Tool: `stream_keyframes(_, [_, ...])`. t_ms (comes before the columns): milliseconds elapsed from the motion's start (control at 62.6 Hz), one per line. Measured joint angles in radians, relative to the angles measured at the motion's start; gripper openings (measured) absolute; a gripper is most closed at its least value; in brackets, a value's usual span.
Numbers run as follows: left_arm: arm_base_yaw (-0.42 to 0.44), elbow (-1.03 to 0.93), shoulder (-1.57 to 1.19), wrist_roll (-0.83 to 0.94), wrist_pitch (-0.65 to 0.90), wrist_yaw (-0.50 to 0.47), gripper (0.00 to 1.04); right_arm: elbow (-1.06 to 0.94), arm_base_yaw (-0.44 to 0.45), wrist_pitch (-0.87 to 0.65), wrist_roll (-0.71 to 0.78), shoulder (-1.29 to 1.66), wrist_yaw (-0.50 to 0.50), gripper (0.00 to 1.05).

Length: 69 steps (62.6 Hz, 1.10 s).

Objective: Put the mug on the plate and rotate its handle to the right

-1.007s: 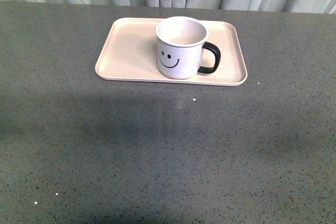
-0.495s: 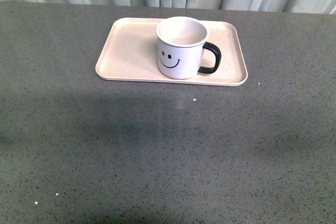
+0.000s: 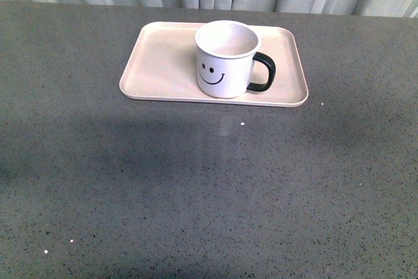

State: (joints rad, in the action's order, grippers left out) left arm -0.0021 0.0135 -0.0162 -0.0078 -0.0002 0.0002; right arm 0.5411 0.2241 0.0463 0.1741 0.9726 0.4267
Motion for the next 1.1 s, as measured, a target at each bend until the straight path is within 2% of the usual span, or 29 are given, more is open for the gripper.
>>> stream_keyframes(48, [0.0,0.0,0.0,0.001,0.0,0.0,0.97,0.114,-0.031,-0.035,0.007,0.17,-0.041,0.95])
stream_keyframes(64, [0.0,0.0,0.0,0.002,0.0,0.0,0.97,0.132,-0.036,-0.035,0.007,0.195,-0.047,0.95])
stream_keyframes(144, [0.0,0.0,0.0,0.002,0.0,0.0,0.95,0.272,-0.085,-0.023,0.001,0.383,-0.084,0.95])
stream_keyframes(336, [0.0,0.0,0.0,0.002,0.0,0.0,0.95,0.682,-0.211,0.132,-0.098,0.822,-0.145,0.95])
stream_keyframes(559, [0.0,0.0,0.0,0.003,0.0,0.0,0.95,0.996,-0.299,0.258,-0.162,1.069,-0.214,0.95])
stream_keyframes(847, [0.0,0.0,0.0,0.003,0.0,0.0,0.95,1.107,-0.395,0.323,-0.202,1.178,-0.241,0.96])
stream_keyframes(1102, [0.0,0.0,0.0,0.003,0.0,0.0,0.95,1.119,-0.411,0.338,-0.221,1.242,-0.262,0.95])
